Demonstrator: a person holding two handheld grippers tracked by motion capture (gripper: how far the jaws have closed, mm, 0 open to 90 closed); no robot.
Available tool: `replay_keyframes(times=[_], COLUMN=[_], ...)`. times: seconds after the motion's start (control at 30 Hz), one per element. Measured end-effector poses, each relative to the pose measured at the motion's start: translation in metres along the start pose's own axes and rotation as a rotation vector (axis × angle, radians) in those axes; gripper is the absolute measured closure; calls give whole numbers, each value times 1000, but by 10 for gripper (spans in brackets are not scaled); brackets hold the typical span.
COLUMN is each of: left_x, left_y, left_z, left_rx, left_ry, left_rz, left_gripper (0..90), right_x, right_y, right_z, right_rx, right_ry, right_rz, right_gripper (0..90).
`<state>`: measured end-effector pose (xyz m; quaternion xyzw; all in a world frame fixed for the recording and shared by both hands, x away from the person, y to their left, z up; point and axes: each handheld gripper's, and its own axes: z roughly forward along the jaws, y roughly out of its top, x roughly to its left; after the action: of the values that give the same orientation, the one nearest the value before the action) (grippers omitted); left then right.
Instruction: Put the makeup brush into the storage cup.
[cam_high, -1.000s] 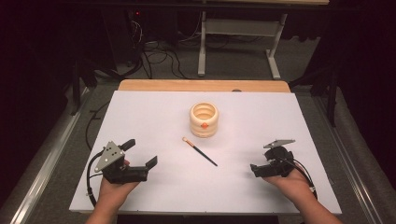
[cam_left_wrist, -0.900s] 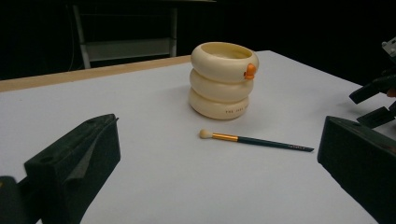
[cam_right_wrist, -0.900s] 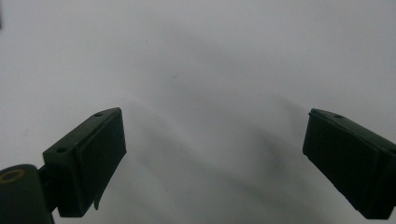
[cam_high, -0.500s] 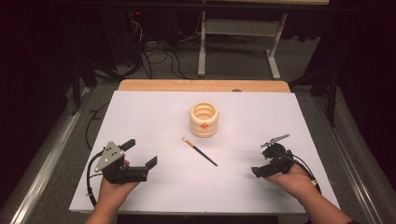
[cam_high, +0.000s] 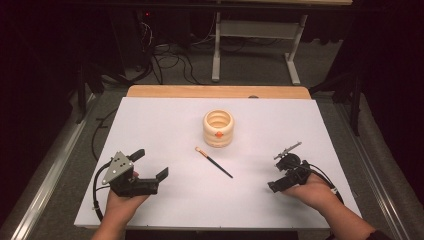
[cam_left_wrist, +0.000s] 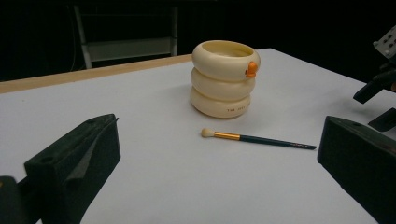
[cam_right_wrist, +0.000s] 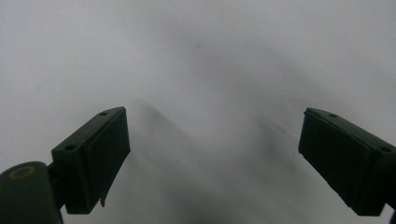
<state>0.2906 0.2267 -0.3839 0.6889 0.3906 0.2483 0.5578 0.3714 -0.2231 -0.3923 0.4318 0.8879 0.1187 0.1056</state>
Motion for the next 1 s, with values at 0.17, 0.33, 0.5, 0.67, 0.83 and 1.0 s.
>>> replay_keyframes(times=[0.17, 0.33, 0.5, 0.67, 0.83, 1.0], left_x=[0, 0, -1, -1, -1, -1], left_y=[0, 0, 0, 0, 0, 0], left_z=[0, -1, -1, 0, 0, 0], left_rx=[-1, -12, -14, -11, -10, -10], left_ry=[1, -3, -2, -3, -3, -3], left_rz=[6, 15, 16, 20, 22, 24], left_gripper=[0, 0, 0, 0, 0, 0], right_x=[2, 4, 7, 12, 16, 23], right_y=[5, 9, 14, 19, 25, 33], right_z=[-2, -5, -7, -7, -6, -5], right_rx=[22, 54, 60, 63, 61, 46], right_ry=[1, -3, 5, 28, 42, 60], right_rz=[-28, -72, -86, -101, -115, -133], right_gripper=[150, 156, 168, 226, 265, 333])
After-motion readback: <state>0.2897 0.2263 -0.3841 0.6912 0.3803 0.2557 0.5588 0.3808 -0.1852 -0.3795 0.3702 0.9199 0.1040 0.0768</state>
